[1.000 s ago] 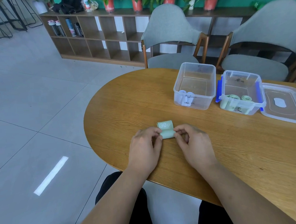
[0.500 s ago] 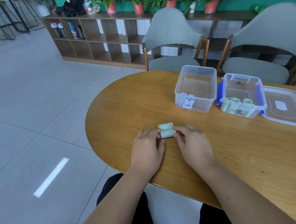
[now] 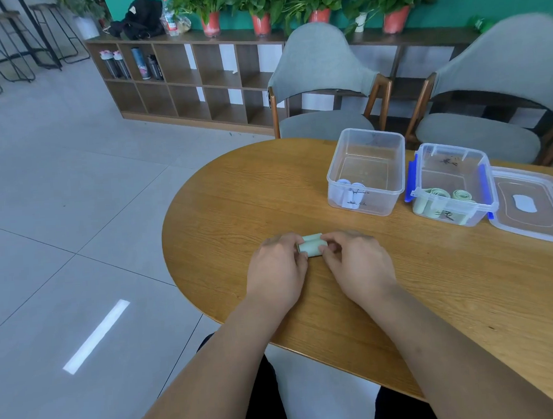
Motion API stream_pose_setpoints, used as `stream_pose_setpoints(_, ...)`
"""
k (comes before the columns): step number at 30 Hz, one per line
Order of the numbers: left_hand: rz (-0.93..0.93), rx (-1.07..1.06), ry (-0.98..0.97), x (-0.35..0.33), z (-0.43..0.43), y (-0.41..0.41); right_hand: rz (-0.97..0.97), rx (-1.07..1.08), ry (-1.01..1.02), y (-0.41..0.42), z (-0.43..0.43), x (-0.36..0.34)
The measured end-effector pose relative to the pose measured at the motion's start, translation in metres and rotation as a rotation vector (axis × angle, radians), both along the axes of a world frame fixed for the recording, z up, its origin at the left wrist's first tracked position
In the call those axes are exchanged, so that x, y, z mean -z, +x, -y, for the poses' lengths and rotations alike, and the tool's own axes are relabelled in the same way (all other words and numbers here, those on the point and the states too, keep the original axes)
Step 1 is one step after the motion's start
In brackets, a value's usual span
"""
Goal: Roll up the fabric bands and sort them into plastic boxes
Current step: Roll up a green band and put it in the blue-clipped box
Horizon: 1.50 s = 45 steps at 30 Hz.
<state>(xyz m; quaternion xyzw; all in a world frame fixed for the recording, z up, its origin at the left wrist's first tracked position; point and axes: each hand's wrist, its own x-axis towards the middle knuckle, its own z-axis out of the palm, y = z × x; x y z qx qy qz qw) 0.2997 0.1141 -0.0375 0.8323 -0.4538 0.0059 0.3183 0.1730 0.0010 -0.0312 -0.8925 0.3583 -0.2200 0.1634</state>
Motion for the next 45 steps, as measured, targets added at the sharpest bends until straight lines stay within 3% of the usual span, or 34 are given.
stream_pose_setpoints(13,-0.015,-0.032,0.027,-0.005,0.007,0.004,-0.076,-0.026,-0.117,0.01,0.004,-0.002)
stream_pose_setpoints(24,-0.061,-0.025,0.068,-0.006,0.013,0.013,-0.288,-0.121,-0.272,0.026,0.008,-0.002)
stream_pose_setpoints(30,-0.144,-0.043,0.073,-0.01,0.016,0.018,-0.347,-0.175,-0.244,0.035,0.017,-0.01)
stream_pose_setpoints(36,-0.216,-0.198,0.091,-0.01,0.012,0.01,-0.423,-0.164,-0.174,0.032,0.018,-0.015)
stream_pose_setpoints(40,-0.539,-0.149,0.026,-0.017,0.017,-0.003,-0.405,-0.112,-0.052,0.026,0.011,-0.013)
stream_pose_setpoints(45,-1.014,-0.209,-0.214,-0.032,0.022,-0.03,-0.186,0.008,0.151,0.005,0.002,-0.011)
